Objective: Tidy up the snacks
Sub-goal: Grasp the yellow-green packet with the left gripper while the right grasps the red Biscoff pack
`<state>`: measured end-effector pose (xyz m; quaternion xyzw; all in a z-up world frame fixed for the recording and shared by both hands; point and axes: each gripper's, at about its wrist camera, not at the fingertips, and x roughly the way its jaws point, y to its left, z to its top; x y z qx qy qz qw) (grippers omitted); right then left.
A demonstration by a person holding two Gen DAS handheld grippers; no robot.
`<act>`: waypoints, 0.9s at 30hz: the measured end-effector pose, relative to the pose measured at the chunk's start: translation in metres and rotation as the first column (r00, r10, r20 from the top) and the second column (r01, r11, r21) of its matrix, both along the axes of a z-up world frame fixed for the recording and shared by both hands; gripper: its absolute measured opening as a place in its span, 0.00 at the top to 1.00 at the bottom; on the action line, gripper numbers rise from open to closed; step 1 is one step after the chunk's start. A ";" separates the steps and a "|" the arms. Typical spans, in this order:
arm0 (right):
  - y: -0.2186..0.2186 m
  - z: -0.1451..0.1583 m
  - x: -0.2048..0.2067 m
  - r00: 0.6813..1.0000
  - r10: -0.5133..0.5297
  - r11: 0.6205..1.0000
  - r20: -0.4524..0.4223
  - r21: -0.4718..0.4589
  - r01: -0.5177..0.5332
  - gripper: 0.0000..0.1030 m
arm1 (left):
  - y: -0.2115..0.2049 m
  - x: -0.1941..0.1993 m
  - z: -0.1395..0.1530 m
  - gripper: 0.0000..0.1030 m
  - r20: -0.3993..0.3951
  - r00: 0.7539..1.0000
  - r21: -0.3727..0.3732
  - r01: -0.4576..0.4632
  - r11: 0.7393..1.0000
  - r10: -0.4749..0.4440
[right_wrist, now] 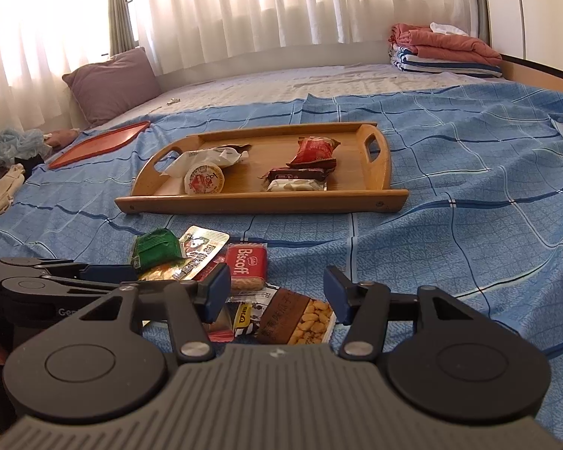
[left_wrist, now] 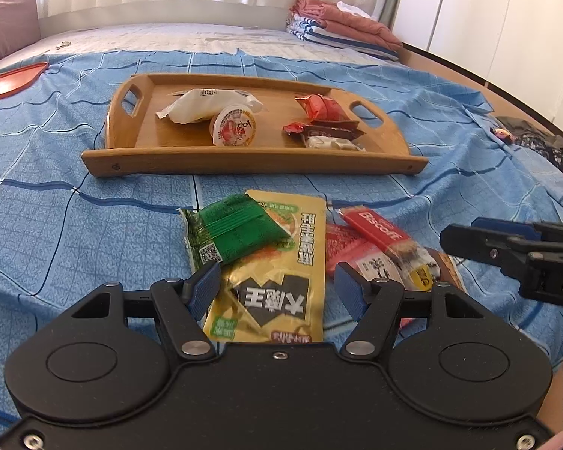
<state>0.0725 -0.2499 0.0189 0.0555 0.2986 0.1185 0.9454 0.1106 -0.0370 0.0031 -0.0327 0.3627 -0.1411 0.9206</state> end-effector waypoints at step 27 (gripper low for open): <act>0.022 -0.030 0.050 0.995 0.019 0.991 -0.094 0.133 -0.007 0.37 | -0.013 -0.003 -0.016 0.20 0.047 0.997 0.095 0.053 0.994 -0.057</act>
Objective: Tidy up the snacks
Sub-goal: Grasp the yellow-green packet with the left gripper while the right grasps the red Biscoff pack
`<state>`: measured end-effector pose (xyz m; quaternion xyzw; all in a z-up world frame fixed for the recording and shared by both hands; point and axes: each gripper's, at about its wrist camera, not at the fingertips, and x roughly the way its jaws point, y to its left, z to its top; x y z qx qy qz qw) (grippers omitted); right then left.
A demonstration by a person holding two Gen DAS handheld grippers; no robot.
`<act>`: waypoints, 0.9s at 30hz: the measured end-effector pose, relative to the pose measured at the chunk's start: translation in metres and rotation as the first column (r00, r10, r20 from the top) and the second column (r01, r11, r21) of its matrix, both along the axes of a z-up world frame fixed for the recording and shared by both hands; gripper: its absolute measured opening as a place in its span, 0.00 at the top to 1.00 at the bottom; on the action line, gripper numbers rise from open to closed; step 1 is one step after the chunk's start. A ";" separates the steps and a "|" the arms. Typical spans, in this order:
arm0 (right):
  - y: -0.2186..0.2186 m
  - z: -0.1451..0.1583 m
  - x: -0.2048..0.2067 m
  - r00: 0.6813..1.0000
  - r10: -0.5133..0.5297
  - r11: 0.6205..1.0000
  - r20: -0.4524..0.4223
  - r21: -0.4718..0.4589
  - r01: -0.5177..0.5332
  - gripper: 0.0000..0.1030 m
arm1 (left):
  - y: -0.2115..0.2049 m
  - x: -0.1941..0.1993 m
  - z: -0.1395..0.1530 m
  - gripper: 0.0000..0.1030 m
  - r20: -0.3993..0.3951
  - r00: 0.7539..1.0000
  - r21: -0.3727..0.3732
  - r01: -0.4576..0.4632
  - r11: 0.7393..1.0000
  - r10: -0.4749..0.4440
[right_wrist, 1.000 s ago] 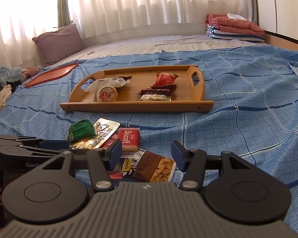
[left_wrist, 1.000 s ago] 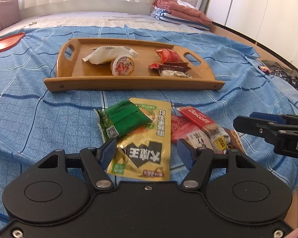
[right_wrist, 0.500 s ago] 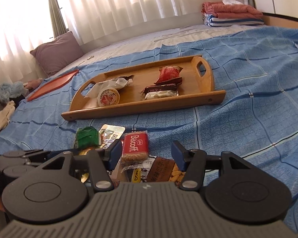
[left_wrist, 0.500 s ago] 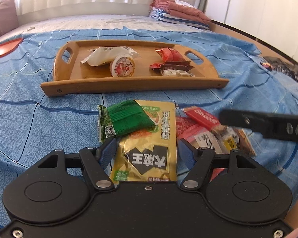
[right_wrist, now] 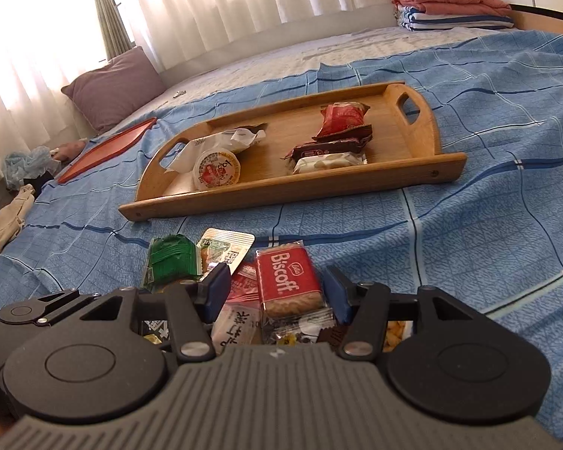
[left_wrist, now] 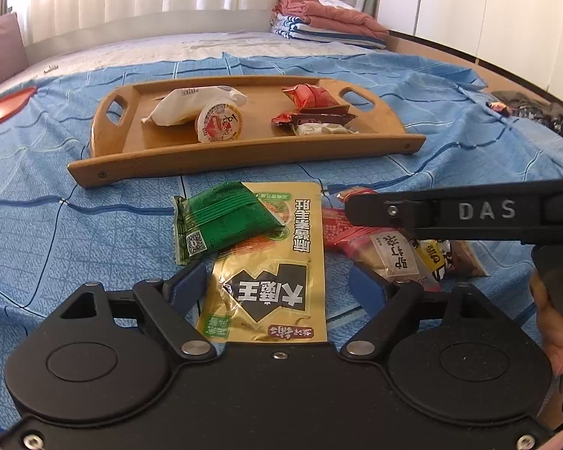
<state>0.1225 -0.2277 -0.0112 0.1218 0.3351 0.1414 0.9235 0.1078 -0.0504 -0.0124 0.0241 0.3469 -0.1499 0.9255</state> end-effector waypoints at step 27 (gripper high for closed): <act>-0.007 0.031 -0.004 0.999 -0.035 0.999 0.041 -0.021 0.036 0.62 | 0.023 -0.041 0.054 0.46 0.125 0.991 -0.117 -0.030 0.993 0.045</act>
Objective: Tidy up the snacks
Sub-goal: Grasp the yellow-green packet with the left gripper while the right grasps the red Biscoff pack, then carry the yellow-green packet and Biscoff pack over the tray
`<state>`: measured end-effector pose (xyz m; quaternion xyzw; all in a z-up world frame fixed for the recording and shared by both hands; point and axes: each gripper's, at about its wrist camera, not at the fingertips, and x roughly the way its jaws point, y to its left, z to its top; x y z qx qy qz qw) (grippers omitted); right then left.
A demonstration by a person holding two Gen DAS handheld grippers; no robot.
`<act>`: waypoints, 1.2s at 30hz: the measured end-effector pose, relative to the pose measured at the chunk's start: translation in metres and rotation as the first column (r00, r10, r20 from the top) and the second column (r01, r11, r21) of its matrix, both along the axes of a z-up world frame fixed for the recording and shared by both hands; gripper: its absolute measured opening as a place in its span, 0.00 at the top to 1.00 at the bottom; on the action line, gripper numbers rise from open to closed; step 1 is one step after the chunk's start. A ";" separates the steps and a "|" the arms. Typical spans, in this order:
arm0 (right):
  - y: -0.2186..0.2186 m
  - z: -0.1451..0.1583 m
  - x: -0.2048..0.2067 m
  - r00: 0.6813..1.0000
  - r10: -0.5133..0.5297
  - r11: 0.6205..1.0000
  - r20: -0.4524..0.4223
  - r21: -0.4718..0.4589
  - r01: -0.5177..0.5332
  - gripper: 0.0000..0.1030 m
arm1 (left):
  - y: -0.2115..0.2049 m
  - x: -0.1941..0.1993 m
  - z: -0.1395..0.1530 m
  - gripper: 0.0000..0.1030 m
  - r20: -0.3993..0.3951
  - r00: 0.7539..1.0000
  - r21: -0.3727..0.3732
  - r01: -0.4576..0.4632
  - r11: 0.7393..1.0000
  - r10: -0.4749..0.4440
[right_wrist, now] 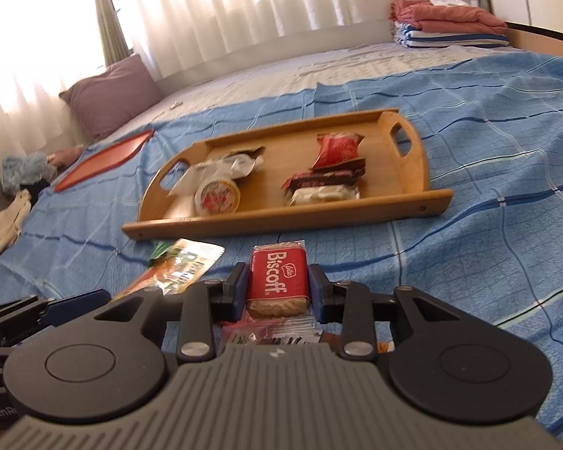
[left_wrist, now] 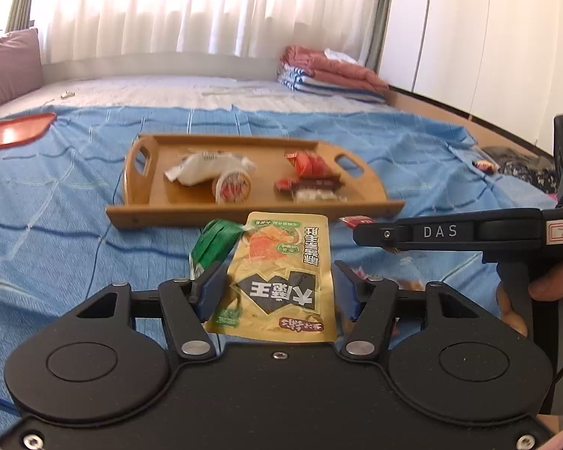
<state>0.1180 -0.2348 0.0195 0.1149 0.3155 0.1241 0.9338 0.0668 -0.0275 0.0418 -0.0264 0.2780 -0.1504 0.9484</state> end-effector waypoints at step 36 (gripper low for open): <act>-0.052 0.029 0.123 0.979 -0.204 0.978 -0.028 -0.049 0.203 0.62 | 0.042 0.197 0.050 0.48 -0.017 0.971 0.009 -0.236 0.972 0.237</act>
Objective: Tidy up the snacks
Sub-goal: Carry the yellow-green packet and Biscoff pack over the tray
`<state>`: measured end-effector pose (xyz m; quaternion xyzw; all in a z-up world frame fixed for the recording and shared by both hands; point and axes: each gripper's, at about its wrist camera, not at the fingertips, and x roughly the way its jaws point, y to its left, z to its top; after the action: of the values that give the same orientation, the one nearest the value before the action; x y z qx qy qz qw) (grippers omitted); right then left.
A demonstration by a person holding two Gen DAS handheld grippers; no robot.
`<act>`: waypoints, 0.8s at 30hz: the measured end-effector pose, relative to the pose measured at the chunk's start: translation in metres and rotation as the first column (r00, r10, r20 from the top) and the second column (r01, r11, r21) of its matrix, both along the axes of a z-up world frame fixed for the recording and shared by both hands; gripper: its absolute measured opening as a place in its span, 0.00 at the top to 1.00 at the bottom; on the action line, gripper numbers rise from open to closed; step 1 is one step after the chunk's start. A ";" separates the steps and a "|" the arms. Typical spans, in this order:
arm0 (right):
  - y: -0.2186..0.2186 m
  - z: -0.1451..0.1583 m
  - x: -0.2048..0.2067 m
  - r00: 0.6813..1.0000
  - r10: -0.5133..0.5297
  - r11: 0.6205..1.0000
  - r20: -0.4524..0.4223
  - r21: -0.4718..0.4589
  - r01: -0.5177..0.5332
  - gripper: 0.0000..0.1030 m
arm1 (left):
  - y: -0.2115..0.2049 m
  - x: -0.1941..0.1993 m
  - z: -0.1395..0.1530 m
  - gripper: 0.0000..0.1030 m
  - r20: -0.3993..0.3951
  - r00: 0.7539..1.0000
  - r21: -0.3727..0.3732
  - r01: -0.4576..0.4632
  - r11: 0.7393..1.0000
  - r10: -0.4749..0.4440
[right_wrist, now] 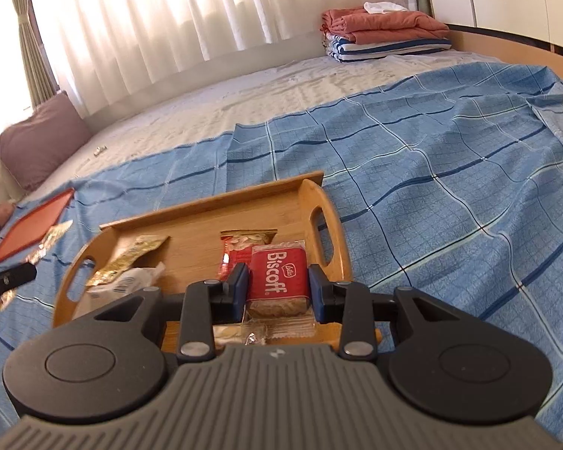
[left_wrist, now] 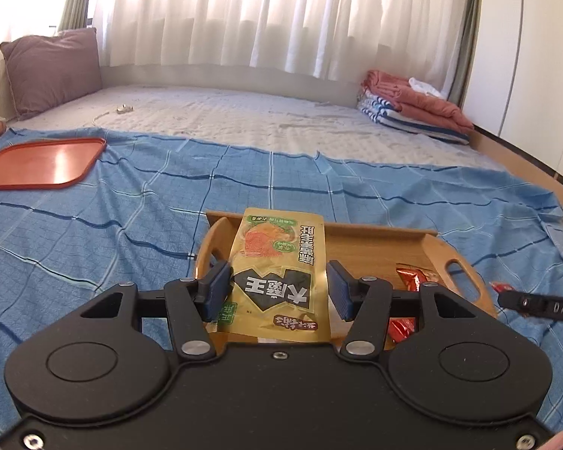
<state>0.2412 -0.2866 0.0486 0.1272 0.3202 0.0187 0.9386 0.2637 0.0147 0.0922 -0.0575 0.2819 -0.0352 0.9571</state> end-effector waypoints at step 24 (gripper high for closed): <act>0.025 -0.053 0.071 0.995 0.092 0.974 -0.026 -0.203 -0.095 0.62 | -0.098 0.106 -0.063 0.48 -0.130 0.990 0.009 0.047 0.999 -0.045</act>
<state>0.3123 -0.2613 -0.0044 0.0150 0.3337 0.0288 0.9421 0.3700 -0.0828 0.0294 -0.0475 0.3451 -0.0516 0.9359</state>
